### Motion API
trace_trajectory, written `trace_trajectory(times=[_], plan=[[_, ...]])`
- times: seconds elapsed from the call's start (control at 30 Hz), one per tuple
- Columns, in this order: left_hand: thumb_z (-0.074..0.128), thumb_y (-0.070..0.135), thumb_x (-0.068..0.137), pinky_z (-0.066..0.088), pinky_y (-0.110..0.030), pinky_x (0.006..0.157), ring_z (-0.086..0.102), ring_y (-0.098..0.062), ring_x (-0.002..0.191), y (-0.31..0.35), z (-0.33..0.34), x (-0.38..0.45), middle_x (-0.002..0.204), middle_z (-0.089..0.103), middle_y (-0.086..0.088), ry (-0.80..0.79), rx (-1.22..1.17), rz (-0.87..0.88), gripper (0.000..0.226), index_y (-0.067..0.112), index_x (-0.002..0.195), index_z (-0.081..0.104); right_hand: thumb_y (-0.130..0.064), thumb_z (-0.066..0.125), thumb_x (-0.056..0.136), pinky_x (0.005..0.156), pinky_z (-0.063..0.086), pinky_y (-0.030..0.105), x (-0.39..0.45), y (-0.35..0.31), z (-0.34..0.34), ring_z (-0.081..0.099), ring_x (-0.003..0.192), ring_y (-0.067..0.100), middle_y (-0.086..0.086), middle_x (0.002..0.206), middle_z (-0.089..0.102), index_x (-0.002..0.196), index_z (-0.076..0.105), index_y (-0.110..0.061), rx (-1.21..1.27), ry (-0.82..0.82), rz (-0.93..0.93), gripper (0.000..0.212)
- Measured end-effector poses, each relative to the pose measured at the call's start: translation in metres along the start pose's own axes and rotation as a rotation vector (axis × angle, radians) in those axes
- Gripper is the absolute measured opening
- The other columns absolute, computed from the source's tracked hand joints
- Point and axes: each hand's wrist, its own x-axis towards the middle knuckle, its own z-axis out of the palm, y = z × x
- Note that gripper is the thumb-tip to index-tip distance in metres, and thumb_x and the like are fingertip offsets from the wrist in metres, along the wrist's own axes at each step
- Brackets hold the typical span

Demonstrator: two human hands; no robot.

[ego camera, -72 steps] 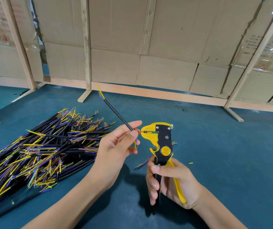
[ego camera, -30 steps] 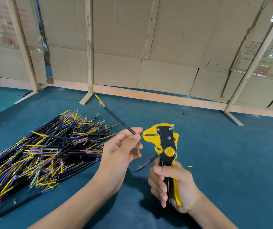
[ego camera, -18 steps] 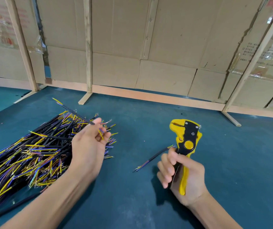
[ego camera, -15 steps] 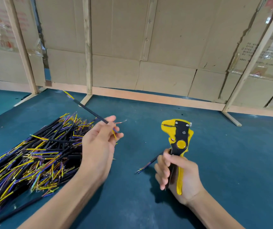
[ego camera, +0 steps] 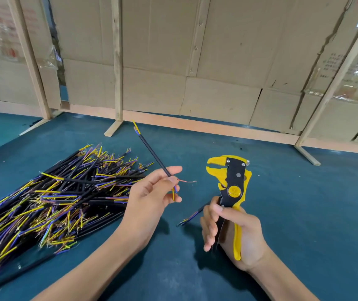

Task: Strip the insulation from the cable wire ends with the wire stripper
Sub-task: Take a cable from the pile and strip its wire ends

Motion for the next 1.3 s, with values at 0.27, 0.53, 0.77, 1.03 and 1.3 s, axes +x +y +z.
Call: trace_trajectory(times=[0.27, 0.53, 0.77, 1.03, 1.3], plan=[[0.065, 0.009, 0.087, 0.056, -0.028, 0.072, 0.059, -0.019, 0.075, -0.005, 0.0, -0.002, 0.083, 0.061, -0.012, -0.059, -0.076, -0.12, 0.028, 0.006, 0.112, 0.075, -0.016, 0.063, 0.083, 0.06, 0.052, 0.046, 0.001, -0.004, 0.005, 0.054, 0.058, 0.034, 0.018, 0.069, 0.051, 0.078, 0.055, -0.005, 0.107, 0.077, 0.017, 0.014], [0.068, 0.014, 0.088, 0.049, -0.026, 0.069, 0.055, -0.015, 0.075, -0.003, -0.004, -0.001, 0.082, 0.06, -0.005, -0.028, -0.125, -0.114, 0.018, 0.012, 0.104, 0.077, -0.013, 0.068, 0.086, 0.071, 0.054, 0.052, -0.002, 0.005, 0.013, 0.058, 0.07, 0.039, 0.024, 0.08, 0.056, 0.093, 0.063, 0.0, 0.011, 0.052, 0.056, 0.016], [0.076, 0.025, 0.078, 0.046, -0.027, 0.068, 0.053, -0.012, 0.074, -0.01, 0.002, -0.007, 0.092, 0.071, -0.003, -0.081, 0.031, -0.053, 0.017, 0.017, 0.093, 0.078, -0.021, 0.071, 0.085, 0.073, 0.054, 0.05, 0.003, 0.012, 0.023, 0.06, 0.07, 0.037, 0.021, 0.089, 0.064, 0.085, 0.069, -0.01, -0.01, 0.323, -0.064, 0.012], [0.076, 0.023, 0.073, 0.04, -0.031, 0.073, 0.057, -0.016, 0.079, -0.012, 0.002, -0.006, 0.104, 0.075, 0.001, 0.041, -0.044, -0.049, 0.021, 0.021, 0.094, 0.08, -0.016, 0.068, 0.083, 0.076, 0.053, 0.056, -0.004, 0.003, 0.015, 0.059, 0.074, 0.036, 0.019, 0.084, 0.055, 0.099, 0.062, 0.0, 0.082, -0.032, 0.127, 0.024], [0.076, 0.025, 0.073, 0.036, -0.028, 0.073, 0.063, -0.011, 0.081, 0.018, -0.011, 0.007, 0.108, 0.075, 0.001, 0.085, -0.094, 0.024, 0.024, 0.028, 0.096, 0.08, -0.016, 0.059, 0.093, 0.088, 0.05, 0.06, -0.004, -0.004, 0.01, 0.064, 0.08, 0.036, 0.018, 0.089, 0.059, 0.108, 0.058, 0.001, 0.151, -0.281, 0.289, 0.022]])
